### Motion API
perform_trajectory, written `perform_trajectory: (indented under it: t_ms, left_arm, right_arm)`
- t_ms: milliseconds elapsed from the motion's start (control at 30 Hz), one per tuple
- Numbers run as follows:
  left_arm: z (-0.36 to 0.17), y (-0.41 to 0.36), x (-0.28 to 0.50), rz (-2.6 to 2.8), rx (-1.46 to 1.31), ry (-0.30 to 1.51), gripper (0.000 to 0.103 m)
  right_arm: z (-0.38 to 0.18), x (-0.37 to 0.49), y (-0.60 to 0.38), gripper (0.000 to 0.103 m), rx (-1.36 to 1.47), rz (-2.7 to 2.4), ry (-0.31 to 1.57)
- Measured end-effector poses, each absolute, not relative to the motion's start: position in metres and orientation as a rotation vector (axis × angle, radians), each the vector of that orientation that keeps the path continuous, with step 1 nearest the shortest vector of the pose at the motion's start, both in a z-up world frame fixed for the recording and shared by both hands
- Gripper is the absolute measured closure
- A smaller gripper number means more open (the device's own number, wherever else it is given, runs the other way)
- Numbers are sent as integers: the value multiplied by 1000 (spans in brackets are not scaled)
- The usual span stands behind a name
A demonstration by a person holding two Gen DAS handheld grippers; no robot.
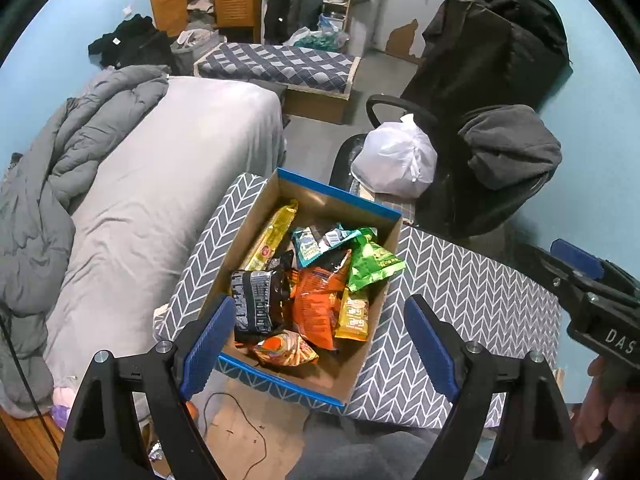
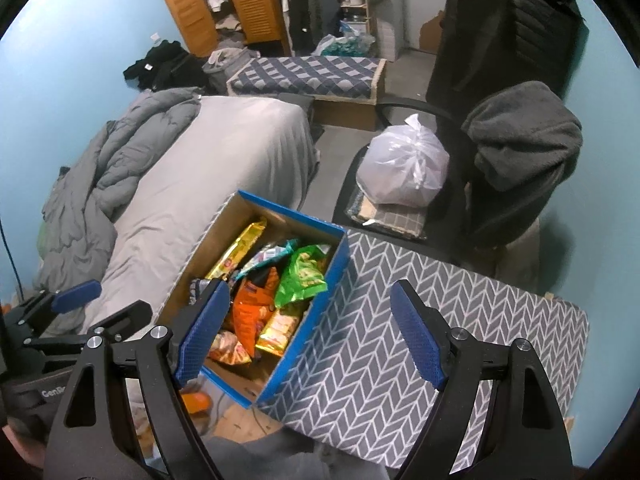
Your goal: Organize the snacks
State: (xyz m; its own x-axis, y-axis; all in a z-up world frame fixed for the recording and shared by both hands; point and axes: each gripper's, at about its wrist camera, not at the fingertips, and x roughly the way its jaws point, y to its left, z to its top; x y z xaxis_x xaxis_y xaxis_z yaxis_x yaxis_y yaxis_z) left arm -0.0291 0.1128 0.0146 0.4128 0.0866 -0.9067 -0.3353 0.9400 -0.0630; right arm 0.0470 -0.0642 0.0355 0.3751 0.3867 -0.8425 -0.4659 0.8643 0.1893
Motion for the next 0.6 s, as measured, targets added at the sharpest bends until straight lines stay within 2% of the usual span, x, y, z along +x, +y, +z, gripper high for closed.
perform_trajectory:
  t_ms: [600]
  left_arm:
    - [16, 95, -31, 293, -214, 1135, 16]
  right_arm:
    - [38, 40, -79, 21, -68, 551, 1066]
